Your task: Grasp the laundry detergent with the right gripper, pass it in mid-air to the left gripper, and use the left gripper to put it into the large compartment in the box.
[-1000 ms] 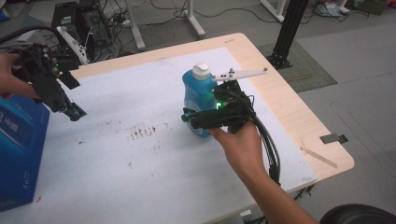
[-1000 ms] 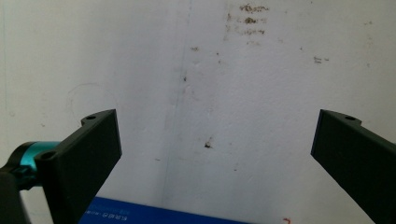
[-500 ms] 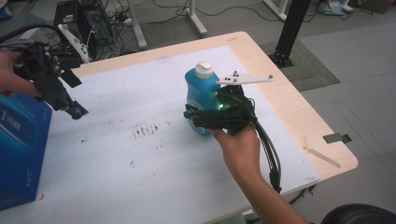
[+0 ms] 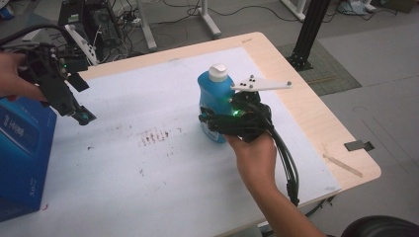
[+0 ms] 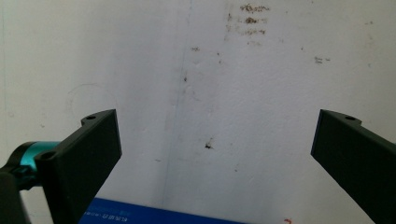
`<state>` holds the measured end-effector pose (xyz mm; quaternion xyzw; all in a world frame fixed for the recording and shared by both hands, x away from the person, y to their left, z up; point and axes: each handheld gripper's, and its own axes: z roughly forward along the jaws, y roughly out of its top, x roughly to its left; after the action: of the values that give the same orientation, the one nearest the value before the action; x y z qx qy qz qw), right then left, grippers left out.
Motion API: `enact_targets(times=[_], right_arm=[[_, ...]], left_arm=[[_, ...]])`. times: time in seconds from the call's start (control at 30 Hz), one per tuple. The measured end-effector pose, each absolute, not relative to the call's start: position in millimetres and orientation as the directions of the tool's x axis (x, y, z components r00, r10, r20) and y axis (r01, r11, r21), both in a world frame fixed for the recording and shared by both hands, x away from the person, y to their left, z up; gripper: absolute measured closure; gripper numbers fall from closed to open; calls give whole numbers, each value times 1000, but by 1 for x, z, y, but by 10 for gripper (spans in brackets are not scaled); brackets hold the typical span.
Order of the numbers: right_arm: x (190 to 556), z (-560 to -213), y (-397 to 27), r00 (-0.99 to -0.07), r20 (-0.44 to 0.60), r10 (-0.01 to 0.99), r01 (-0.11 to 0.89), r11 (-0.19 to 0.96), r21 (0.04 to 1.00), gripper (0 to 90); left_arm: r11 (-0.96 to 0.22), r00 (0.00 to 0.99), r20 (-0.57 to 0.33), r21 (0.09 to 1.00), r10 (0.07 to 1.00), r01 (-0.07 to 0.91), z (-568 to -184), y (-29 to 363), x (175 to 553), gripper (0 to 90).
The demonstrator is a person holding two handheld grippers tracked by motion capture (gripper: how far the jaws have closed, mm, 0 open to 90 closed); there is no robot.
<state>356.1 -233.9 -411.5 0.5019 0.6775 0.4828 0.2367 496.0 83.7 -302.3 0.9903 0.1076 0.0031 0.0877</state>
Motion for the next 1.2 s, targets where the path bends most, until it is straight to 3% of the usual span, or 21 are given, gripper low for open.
enact_targets(times=[0.67, 0.93, 1.2], right_arm=[[351, -410, -229, -396, 16, 918, 366, 141, 920, 470], [353, -398, -234, -488, 7, 873, 377, 204, 904, 472], [353, -376, -239, -659, 11, 752, 326, 273, 905, 470]], left_arm=[[-963, 979, -14, 176, 204, 203, -303, 82, 495, 17], [-962, 986, -6, 219, 166, 163, -291, 78, 485, 17], [-956, 991, 6, 263, 133, 127, -276, 75, 469, 16]])
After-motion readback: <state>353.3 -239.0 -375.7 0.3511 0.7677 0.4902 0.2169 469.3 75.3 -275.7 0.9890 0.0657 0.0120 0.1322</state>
